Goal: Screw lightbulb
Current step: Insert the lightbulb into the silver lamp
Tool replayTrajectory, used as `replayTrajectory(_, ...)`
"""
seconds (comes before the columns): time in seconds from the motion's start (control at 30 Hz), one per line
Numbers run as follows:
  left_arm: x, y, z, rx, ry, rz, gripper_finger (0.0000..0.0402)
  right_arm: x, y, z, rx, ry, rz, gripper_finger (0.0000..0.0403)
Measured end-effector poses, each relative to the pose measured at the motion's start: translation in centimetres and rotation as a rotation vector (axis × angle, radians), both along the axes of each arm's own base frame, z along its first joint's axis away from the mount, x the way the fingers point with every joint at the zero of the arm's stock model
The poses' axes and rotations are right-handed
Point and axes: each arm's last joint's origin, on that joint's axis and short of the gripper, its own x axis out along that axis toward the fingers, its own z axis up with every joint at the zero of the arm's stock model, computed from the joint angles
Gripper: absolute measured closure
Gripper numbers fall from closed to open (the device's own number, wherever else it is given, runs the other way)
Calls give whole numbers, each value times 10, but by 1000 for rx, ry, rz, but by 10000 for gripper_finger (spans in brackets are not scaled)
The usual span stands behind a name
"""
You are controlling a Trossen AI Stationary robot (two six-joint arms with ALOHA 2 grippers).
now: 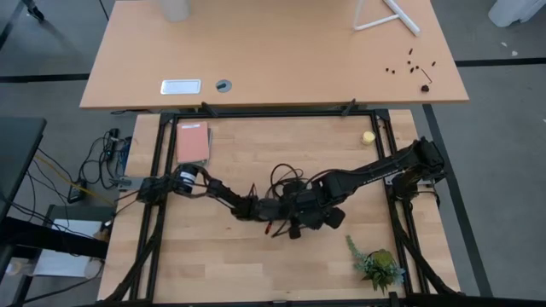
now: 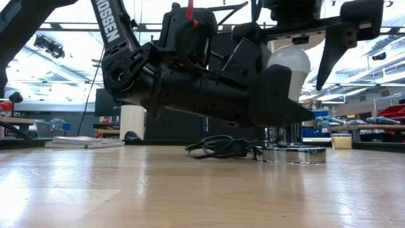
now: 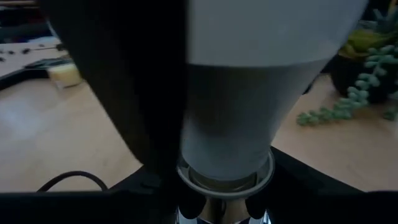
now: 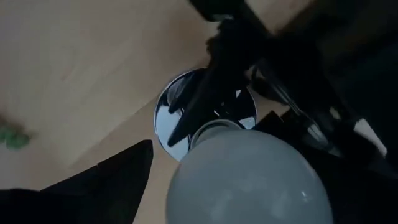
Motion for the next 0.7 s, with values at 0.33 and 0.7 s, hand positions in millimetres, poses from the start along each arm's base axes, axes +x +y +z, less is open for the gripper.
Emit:
replayTrajectory(0.33, 2, 5, 0, -19, 6, -148, 221, 1, -1, 0, -30, -10, 119, 31)
replayTrajectory(0.7, 2, 6, 0, -20, 7, -125, 221, 1, 0, 0, 9, -8, -35, 31)
